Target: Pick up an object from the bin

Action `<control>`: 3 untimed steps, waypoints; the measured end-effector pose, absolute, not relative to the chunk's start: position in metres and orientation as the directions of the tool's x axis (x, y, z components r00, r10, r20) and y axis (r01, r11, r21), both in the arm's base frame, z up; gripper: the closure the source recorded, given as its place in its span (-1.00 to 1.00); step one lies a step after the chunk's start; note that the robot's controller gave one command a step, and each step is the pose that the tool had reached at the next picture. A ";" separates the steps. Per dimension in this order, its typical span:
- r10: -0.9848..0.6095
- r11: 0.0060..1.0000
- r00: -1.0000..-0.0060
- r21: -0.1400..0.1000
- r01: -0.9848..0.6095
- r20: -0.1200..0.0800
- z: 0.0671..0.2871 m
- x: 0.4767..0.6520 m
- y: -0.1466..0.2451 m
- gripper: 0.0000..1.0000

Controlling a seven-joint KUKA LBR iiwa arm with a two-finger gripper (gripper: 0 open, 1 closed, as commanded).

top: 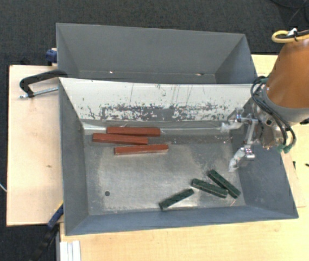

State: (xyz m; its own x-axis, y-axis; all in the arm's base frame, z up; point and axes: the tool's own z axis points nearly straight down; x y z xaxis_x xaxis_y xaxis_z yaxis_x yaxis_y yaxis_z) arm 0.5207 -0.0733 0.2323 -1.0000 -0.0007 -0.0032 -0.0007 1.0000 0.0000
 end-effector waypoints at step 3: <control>-0.024 1.000 -1.000 0.000 -0.024 -0.005 0.125 0.514 -0.070 -1.00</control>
Offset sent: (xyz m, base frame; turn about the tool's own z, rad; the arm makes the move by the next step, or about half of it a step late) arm -0.0075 -0.0135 -0.1385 -0.0099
